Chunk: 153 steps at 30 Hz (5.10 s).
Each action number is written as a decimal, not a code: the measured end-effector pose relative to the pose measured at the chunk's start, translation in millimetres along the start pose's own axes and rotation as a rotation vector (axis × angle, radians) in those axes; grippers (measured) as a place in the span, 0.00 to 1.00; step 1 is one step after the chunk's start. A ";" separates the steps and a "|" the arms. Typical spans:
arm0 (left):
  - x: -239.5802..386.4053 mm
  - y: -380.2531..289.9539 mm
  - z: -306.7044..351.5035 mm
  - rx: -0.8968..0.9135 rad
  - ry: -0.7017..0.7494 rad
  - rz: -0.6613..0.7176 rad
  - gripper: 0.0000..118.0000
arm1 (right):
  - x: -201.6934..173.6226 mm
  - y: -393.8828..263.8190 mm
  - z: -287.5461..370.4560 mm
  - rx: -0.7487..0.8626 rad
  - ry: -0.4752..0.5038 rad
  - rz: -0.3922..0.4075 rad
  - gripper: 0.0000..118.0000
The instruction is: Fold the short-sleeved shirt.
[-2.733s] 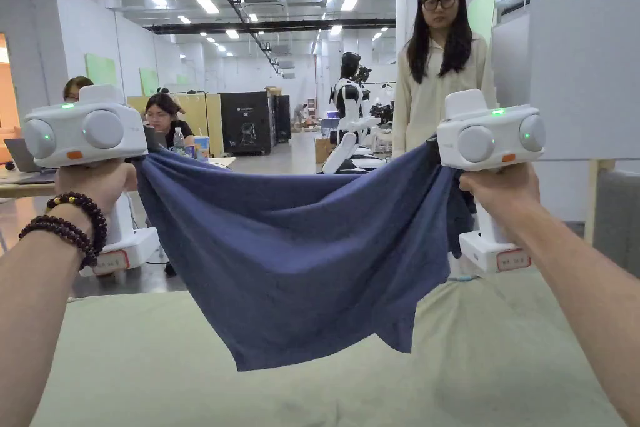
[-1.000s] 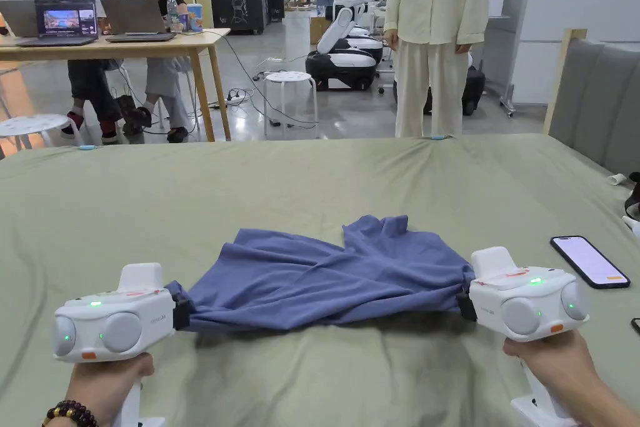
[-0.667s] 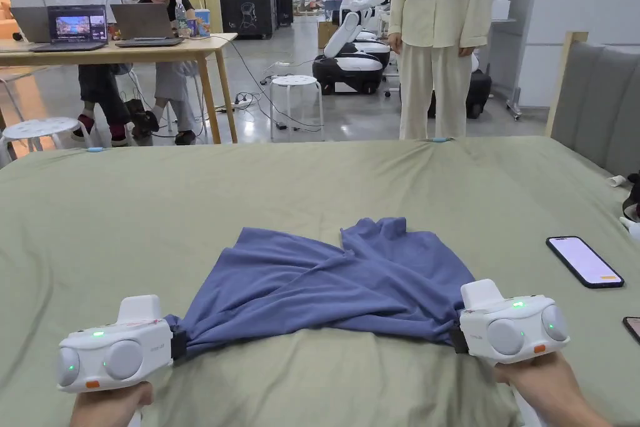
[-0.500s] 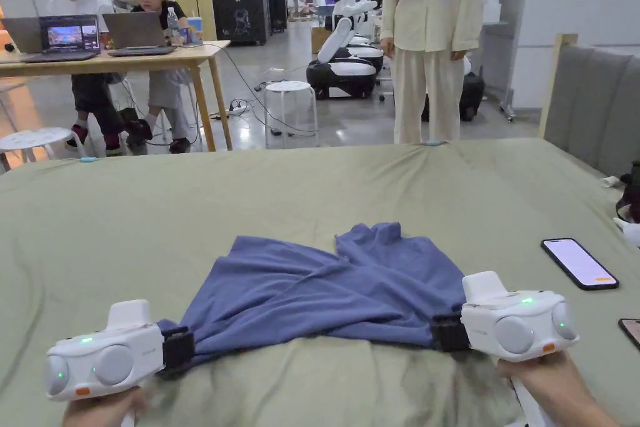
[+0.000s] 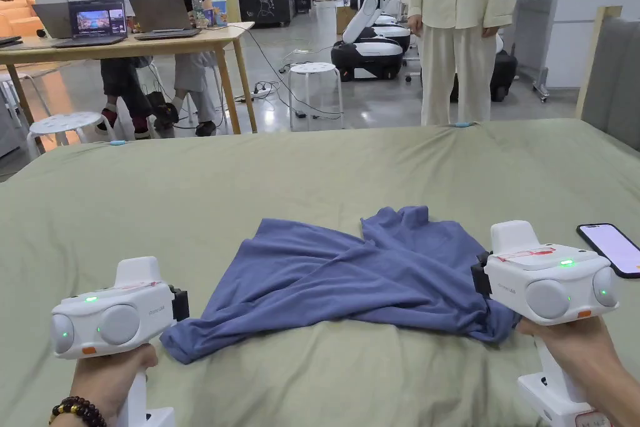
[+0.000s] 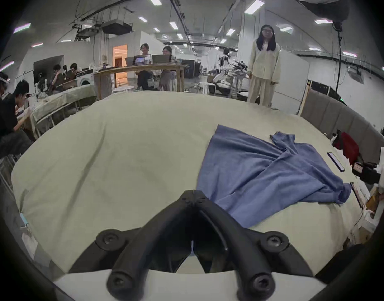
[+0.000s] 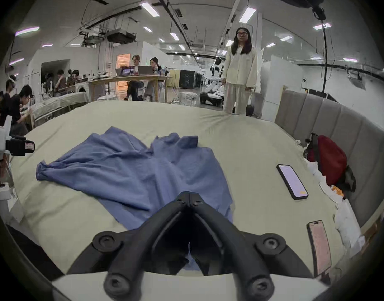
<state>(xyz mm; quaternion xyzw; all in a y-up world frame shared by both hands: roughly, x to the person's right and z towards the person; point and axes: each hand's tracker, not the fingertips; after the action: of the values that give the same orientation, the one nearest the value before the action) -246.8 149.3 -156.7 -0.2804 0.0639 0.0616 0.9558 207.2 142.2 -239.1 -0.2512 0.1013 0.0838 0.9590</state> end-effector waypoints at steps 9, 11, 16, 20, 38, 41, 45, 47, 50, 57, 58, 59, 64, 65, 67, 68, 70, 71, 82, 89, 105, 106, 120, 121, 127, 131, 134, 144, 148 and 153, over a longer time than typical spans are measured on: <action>-23.8 -30.0 -48.1 -0.124 0.021 0.013 0.82 | -7.0 -0.5 -8.4 -0.015 0.032 0.010 0.00; -26.1 -36.1 -58.9 -0.175 0.045 0.036 0.82 | -9.3 -2.2 -8.6 -0.024 0.031 0.015 0.00; -23.4 -47.1 -61.4 -0.138 0.033 -0.014 0.23 | -9.2 -5.2 -13.0 -0.037 0.029 0.021 0.00; -14.8 -41.5 -56.0 -0.123 -0.003 -0.030 0.01 | -8.2 -6.4 -16.7 -0.045 0.029 0.026 0.00; 22.7 47.7 -125.8 -0.101 -0.029 -0.095 0.01 | 35.7 125.1 -201.0 -0.182 0.071 0.036 0.78; 24.1 50.6 -143.7 -0.130 -0.038 -0.083 0.02 | 39.4 134.8 -249.7 -0.274 0.042 0.085 0.76; 23.0 49.9 -163.5 -0.158 -0.042 -0.080 0.02 | 43.8 131.3 -289.6 -0.357 0.033 0.097 0.70; 21.3 49.2 -169.8 -0.164 -0.056 -0.079 0.02 | 44.3 123.3 -302.3 -0.420 0.029 0.112 0.67; 21.5 50.3 -175.1 -0.171 -0.065 -0.085 0.02 | 45.0 107.7 -317.0 -0.513 0.024 0.145 0.57; 26.7 49.2 -176.5 -0.166 -0.075 -0.087 0.02 | 38.0 99.7 -305.9 -0.481 0.067 0.163 0.04; 28.0 48.7 -175.9 -0.166 -0.075 -0.087 0.02 | 35.2 99.8 -301.9 -0.458 0.063 0.182 0.04; 29.2 48.9 -175.0 -0.165 -0.073 -0.087 0.02 | 29.7 101.2 -292.4 -0.431 0.054 0.192 0.04; 29.2 68.8 -164.2 -0.116 -0.045 -0.072 0.02 | 38.2 121.4 -248.1 -0.236 0.032 0.112 0.04; 30.1 77.9 -158.2 -0.094 -0.045 -0.068 0.02 | 40.1 129.9 -234.1 -0.194 0.024 0.113 0.04; 33.4 100.1 -150.8 -0.055 -0.042 -0.064 0.02 | 44.0 149.7 -212.0 -0.125 -0.006 0.143 0.04; 36.3 114.6 -147.4 -0.038 -0.040 -0.065 0.02 | 45.6 161.4 -200.2 -0.082 -0.038 0.164 0.04; 41.8 145.9 -140.6 0.011 -0.038 -0.066 0.02 | 49.3 185.5 -180.4 -0.007 -0.093 0.189 0.04; 46.2 165.6 -137.2 0.035 -0.038 -0.068 0.02 | 52.6 202.1 -171.1 0.028 -0.109 0.163 0.04; 79.5 378.1 -73.6 0.370 0.044 -0.061 0.02 | 76.6 387.8 -74.3 0.365 -0.223 0.101 0.04; 81.2 457.1 -50.7 0.472 0.094 -0.082 0.02 | 75.3 477.6 -36.4 0.445 -0.279 0.082 0.04; 63.2 437.4 -78.6 0.464 0.091 -0.071 0.02 | 83.3 440.0 -72.9 0.360 -0.241 0.017 0.04; 62.5 431.6 -84.6 0.457 0.089 -0.071 0.02 | 83.1 431.8 -79.5 0.349 -0.239 0.012 0.04; 60.6 254.7 -202.6 0.137 0.038 -0.106 0.02 | 58.9 228.4 -218.0 -0.021 -0.163 0.050 0.04; 62.3 242.2 -206.9 0.107 0.042 -0.115 0.02 | 56.5 215.0 -226.1 -0.044 -0.161 0.056 0.04; 60.7 199.5 -229.9 0.029 0.045 -0.127 0.02 | 65.3 173.7 -263.0 -0.124 -0.153 0.043 0.04; 56.1 194.4 -222.0 0.022 0.045 -0.121 0.02 | 76.2 167.3 -263.8 -0.134 -0.161 0.003 0.04; 51.8 182.2 -206.5 0.021 0.020 -0.114 0.02 | 77.5 159.2 -257.6 -0.137 -0.154 0.002 0.04; 33.1 48.0 -144.4 -0.136 -0.071 -0.207 0.02 | 51.8 80.0 -213.4 -0.237 -0.118 0.049 0.05; 28.7 11.0 -140.2 -0.196 -0.075 -0.208 0.02 | 48.8 54.1 -216.5 -0.282 -0.122 0.053 0.06; 28.2 20.0 -137.7 -0.160 -0.070 -0.189 0.04 | 53.6 50.9 -208.4 -0.238 -0.164 -0.027 0.37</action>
<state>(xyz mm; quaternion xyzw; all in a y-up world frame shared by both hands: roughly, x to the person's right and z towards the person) -234.2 93.3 -286.6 -0.3581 -0.0012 -0.0142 0.9336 216.5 87.9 -453.2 -0.3567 0.0086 0.1027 0.9285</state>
